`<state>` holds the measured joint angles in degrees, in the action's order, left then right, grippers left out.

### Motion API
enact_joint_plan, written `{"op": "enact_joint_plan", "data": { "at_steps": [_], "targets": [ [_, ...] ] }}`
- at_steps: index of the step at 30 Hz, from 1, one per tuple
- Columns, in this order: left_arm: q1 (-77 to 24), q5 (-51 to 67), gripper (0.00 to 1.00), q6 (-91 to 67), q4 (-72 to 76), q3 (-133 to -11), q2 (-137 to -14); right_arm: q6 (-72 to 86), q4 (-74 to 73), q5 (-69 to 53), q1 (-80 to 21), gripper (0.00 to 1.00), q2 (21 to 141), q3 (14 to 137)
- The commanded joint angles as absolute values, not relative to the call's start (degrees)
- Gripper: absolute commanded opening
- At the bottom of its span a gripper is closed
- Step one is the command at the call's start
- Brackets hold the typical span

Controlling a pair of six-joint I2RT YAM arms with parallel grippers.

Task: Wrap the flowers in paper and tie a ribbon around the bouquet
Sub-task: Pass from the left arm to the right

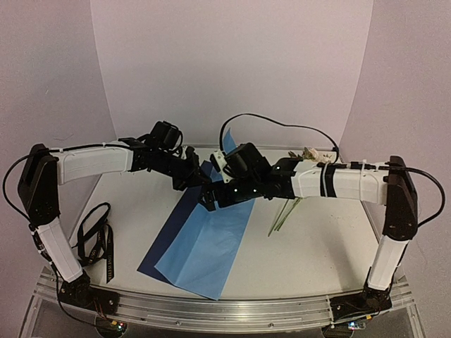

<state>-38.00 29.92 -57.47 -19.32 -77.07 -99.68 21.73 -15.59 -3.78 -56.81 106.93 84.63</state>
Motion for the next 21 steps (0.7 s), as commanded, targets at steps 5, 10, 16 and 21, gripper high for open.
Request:
{"op": "enact_joint_plan", "data": {
  "at_steps": [5, 10, 16, 21],
  "targets": [
    [-41.0, 26.3, 0.00, -50.0, -24.0, -80.6, -100.8, 26.2, -24.0, 3.3, -52.1, 0.98, 94.7, 82.6],
    [-45.0, 21.2, 0.00, -47.9, -25.4, -82.3, -102.8, 40.7, -30.3, -4.4, -45.3, 0.98, 95.5, 86.4],
    [-49.7, 15.5, 0.00, -46.3, -25.3, -83.7, -105.2, 46.9, -34.6, -7.6, -42.6, 0.98, 99.8, 92.0],
    [-52.6, 12.9, 0.00, -45.3, -25.3, -84.9, -106.9, 49.2, -37.8, -8.7, -41.2, 0.98, 103.2, 95.1]
  ]
}}
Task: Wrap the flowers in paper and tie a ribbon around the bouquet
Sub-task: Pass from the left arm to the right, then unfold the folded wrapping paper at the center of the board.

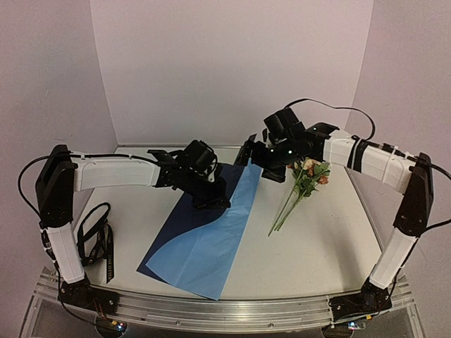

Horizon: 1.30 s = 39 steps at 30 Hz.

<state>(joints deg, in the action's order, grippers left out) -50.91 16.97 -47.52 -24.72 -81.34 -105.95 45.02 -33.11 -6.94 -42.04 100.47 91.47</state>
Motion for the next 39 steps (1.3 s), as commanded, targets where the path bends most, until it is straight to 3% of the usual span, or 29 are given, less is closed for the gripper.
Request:
{"op": "enact_joint_plan", "data": {
  "at_steps": [1, 8, 11, 14, 18, 19, 20, 23, 26, 33, 39],
  "targets": [
    [-53.0, 12.5, 0.00, -45.2, -25.3, -85.0, -107.0, 49.2, -39.0, -8.4, -41.1, 0.98, 103.9, 95.8],
    [-55.1, 12.1, 0.00, -45.6, -23.8, -83.8, -106.7, 49.1, -40.3, -8.0, -40.3, 0.98, 108.5, 98.3],
    [-56.2, 11.9, 0.00, -45.7, -23.1, -83.1, -106.2, 49.2, -40.2, -9.2, -39.7, 0.90, 112.5, 101.5],
    [-56.6, 11.9, 0.00, -46.0, -22.2, -81.8, -104.7, 49.3, -40.3, -9.9, -39.1, 0.64, 115.5, 105.2],
    [-56.9, 12.1, 0.01, -45.5, -21.6, -80.4, -102.3, 48.6, -42.1, -11.0, -37.8, 0.18, 116.9, 109.1],
    [-56.9, 11.8, 0.04, -45.2, -21.7, -80.2, -101.4, 47.9, -43.0, -11.5, -37.3, 0.06, 116.6, 109.8],
    [-56.9, 11.3, 0.13, -45.0, -21.9, -80.0, -100.3, 47.2, -43.7, -12.3, -36.7, 0.00, 116.0, 109.6],
    [-56.9, 9.3, 0.48, -44.5, -22.2, -78.6, -94.9, 44.0, -44.2, -16.7, -34.3, 0.00, 111.8, 106.4],
    [-56.6, 6.4, 0.66, -44.4, -23.6, -76.5, -89.7, 39.2, -45.2, -21.9, -31.4, 0.00, 106.2, 101.1],
    [-51.0, 8.0, 0.71, -50.5, -21.1, -62.0, -79.1, 30.5, -47.6, -32.0, -25.7, 0.00, 91.9, 82.2],
    [-47.3, 8.8, 0.70, -55.0, -20.5, -49.9, -72.1, 26.7, -49.3, -31.1, -25.3, 0.00, 79.3, 63.3]
  ]
}}
